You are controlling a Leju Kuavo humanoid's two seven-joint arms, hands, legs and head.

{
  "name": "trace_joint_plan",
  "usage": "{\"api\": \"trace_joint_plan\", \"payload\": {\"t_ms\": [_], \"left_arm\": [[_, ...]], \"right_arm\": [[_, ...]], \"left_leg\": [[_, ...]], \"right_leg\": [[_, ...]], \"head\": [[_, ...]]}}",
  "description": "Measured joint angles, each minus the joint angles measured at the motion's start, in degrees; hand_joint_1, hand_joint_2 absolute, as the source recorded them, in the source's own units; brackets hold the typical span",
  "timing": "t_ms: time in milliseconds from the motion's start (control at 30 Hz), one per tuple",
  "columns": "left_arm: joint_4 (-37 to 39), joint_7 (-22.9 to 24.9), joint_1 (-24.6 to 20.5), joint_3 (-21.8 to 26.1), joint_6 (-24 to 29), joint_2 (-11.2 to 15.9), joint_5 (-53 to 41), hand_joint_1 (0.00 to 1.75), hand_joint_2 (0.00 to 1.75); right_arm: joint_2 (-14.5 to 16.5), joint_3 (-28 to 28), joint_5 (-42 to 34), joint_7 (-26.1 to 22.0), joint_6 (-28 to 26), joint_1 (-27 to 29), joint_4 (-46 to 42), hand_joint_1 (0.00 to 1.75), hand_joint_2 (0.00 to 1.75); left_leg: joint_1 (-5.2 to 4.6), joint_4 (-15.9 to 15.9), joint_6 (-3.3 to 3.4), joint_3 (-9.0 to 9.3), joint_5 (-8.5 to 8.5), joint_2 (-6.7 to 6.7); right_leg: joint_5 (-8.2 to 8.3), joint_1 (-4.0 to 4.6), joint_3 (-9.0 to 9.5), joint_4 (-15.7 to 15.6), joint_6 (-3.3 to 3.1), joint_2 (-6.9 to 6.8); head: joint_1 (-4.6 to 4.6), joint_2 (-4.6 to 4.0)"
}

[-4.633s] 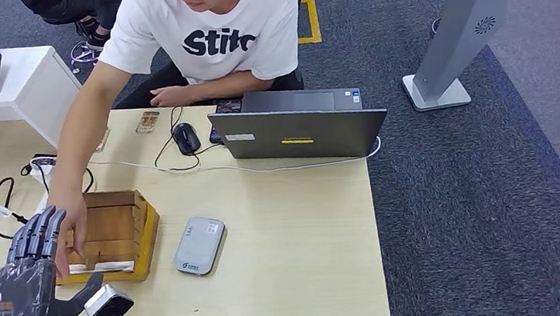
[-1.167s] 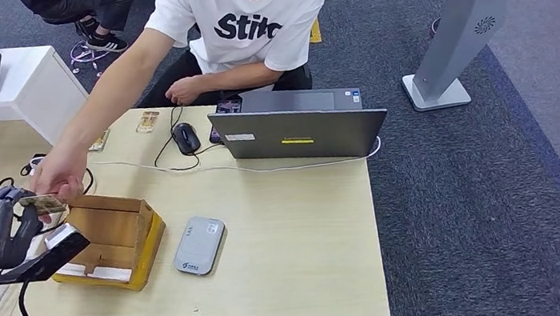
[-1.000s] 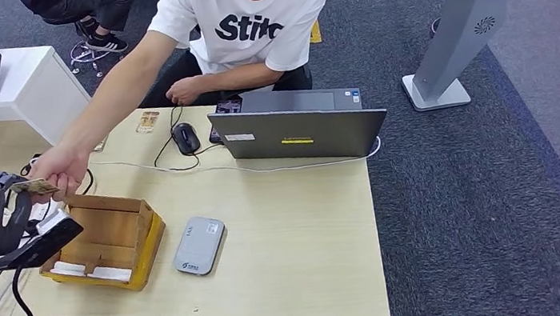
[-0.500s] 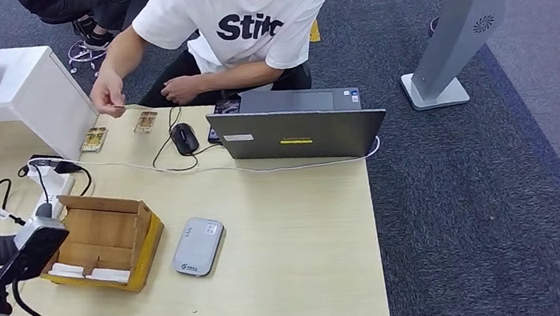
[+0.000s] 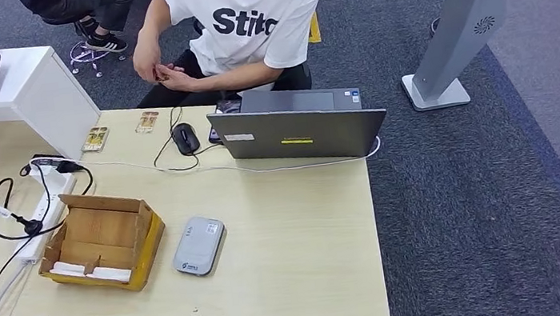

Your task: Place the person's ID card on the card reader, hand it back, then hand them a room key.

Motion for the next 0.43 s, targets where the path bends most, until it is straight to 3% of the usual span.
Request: {"api": "trace_joint_plan", "payload": {"t_ms": [67,167,300,433], "left_arm": [[4.8,2.4,-1.6,7.3,-2.6,-2.7,-1.9,0.0,1.75],[13.1,3.2,-3.1,14.0,3.3,-5.5,-9.4,0.0,1.75],[25.3,6.2,-5.6,19.3,10.1,-6.7,-15.3,0.0,1.75],[37.6,10.2,-7.6,21.4,18.0,-6.2,-22.0,0.0,1.75]], "right_arm": [[0.0,-0.1,0.9,0.3,0.1,-0.1,0.0,0.0,1.75],[0.0,-0.1,1.8,0.4,0.2,-0.1,0.0,0.0,1.75],[0.0,-0.1,2.8,0.0,0.7,-0.4,0.0,0.0,1.75],[0.0,0.0,4.1,0.7,1.3,-0.5,0.0,0.0,1.75]], "left_leg": [[0.0,0.0,0.0,0.01,0.0,-0.04],[-0.01,0.0,0.01,0.0,0.0,-0.14],[-0.04,0.0,0.02,-0.02,-0.01,-0.27],[-0.04,0.0,0.02,0.0,0.0,-0.27]], "right_leg": [[0.0,0.0,0.01,0.0,0.0,-0.03],[-0.02,-0.02,-0.01,0.0,0.02,-0.12],[-0.04,-0.03,0.05,-0.1,0.06,-0.24],[-0.03,-0.03,0.03,-0.1,0.06,-0.25]], "head": [[-0.01,0.0],[0.02,0.0],[0.09,0.0],[0.08,0.0]]}}
